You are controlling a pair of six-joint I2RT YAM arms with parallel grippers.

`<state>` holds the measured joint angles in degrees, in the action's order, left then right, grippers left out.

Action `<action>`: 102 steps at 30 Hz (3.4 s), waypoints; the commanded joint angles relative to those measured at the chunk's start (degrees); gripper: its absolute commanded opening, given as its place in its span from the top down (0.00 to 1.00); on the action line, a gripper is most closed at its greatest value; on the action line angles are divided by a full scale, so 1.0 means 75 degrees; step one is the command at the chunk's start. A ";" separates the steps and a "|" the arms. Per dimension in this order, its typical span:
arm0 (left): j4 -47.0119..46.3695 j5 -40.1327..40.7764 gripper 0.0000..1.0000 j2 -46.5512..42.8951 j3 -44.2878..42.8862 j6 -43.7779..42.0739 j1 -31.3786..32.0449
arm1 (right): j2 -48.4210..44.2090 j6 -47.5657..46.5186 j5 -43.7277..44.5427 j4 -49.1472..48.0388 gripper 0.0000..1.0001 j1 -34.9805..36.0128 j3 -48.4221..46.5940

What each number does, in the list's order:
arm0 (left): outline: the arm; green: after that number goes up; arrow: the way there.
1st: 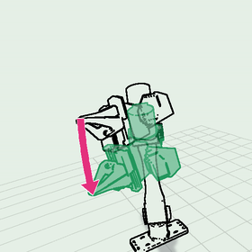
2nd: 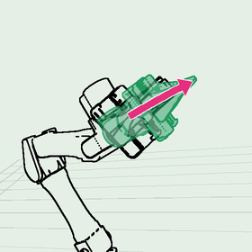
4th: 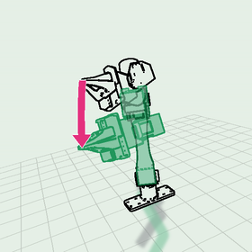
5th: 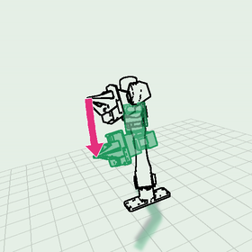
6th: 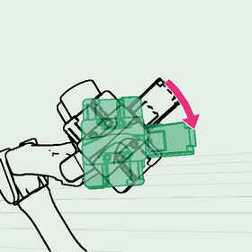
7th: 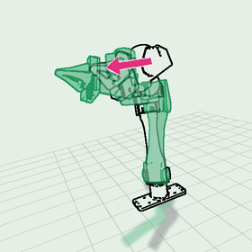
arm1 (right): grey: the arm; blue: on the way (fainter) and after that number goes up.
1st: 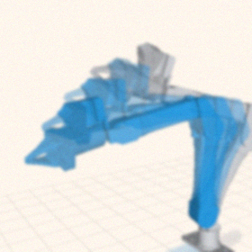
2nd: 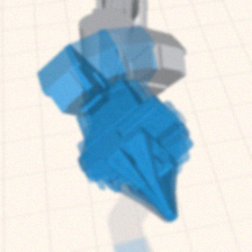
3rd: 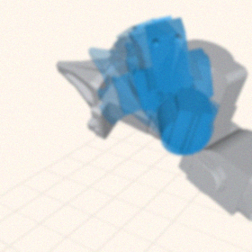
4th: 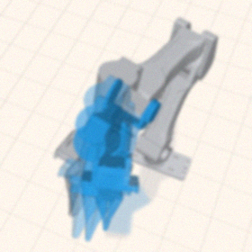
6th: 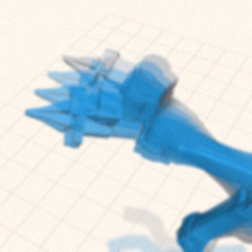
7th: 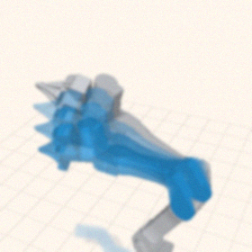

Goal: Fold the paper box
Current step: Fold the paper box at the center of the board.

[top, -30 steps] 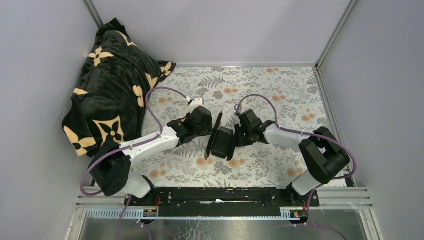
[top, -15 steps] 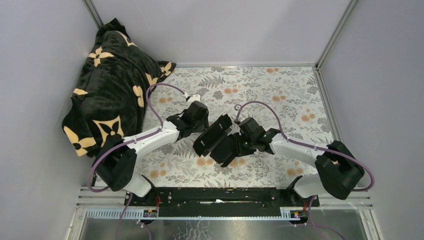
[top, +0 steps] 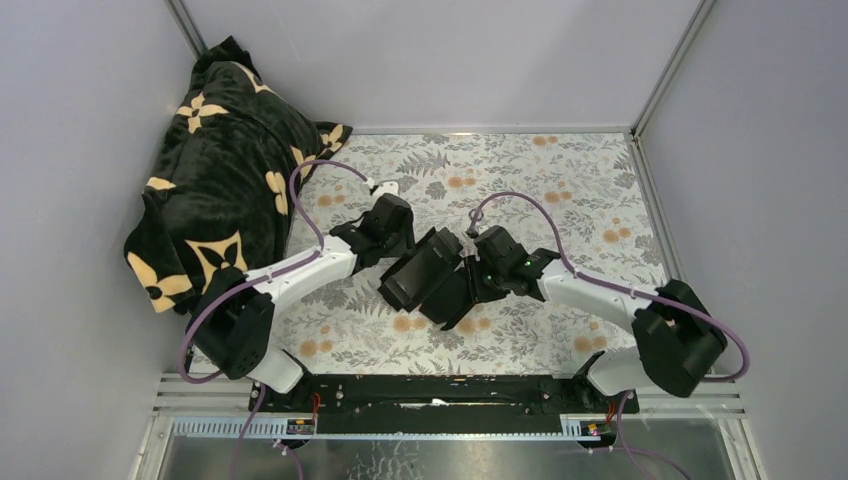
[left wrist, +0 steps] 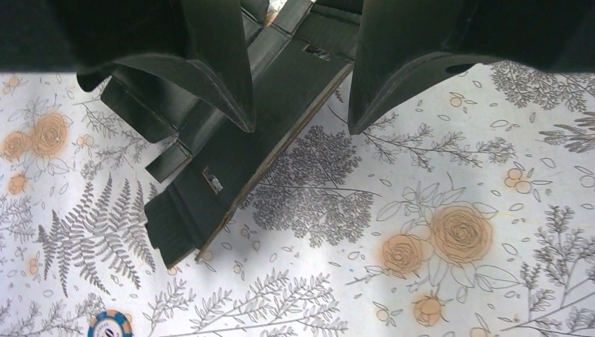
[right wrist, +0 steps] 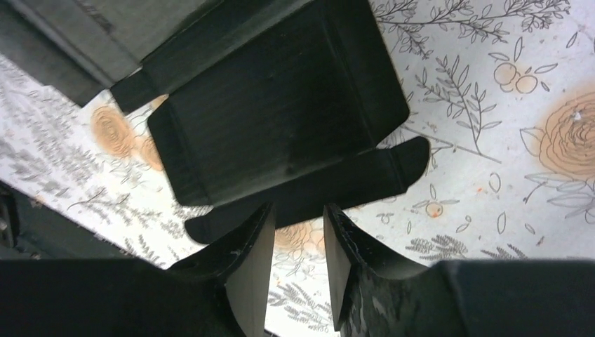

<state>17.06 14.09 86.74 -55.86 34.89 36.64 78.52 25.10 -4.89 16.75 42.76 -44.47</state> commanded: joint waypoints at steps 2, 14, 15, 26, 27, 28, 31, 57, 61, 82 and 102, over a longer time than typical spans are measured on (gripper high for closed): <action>-0.0247 -0.0163 0.42 0.0015 -0.0324 -0.0297 -0.0417 | 0.0820 -0.0165 0.0320 -0.0463 0.63 0.0044 -0.0548; -0.0235 -0.0743 0.42 0.0699 -0.0890 -0.0375 -0.1389 | 0.2002 -0.0108 0.0108 -0.1147 0.65 0.0042 -0.0707; -0.0259 -0.0827 0.42 0.0857 -0.0953 -0.0365 -0.1421 | 0.2064 -0.0077 0.0101 -0.1201 0.66 0.0041 -0.0669; -0.1040 -0.2339 0.45 0.0998 -0.0520 0.0030 -0.1430 | 0.2486 0.0122 0.0080 -0.1636 0.71 0.0040 -0.0278; -0.1060 -0.2365 0.46 0.0814 -0.0395 0.0055 -0.1429 | 0.2520 0.0129 0.0072 -0.1668 0.71 0.0040 -0.0271; -0.1071 -0.2370 0.45 0.0692 -0.0280 0.0067 -0.1429 | 0.2561 0.0133 0.0049 -0.1696 0.71 0.0042 -0.0270; -0.1096 -0.2340 0.45 0.0362 0.0038 0.0074 -0.1429 | 0.2673 0.0165 -0.0013 -0.1786 0.71 0.0051 -0.0259; -0.1114 -0.2421 0.45 -0.0866 0.1195 0.0228 -0.1423 | 0.3015 0.0208 -0.0207 -0.1952 0.71 0.0046 -0.0284; -0.1178 -0.2503 0.45 -0.0869 0.1272 0.0243 -0.1420 | 0.3029 0.0211 -0.0219 -0.1954 0.71 0.0044 -0.0294; -0.1105 -0.2750 0.44 -0.1542 0.1738 0.0351 -0.1417 | 0.3222 0.0178 -0.0287 -0.1955 0.72 0.0046 -0.0390; -0.0972 -0.2876 0.39 -0.1833 0.1750 0.0340 -0.1420 | 0.3325 0.0144 -0.0312 -0.1941 0.72 0.0051 -0.0449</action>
<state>10.28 -6.39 74.48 -43.20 37.43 26.04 99.42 27.27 -8.80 -4.82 42.74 -49.65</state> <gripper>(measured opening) 0.612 0.282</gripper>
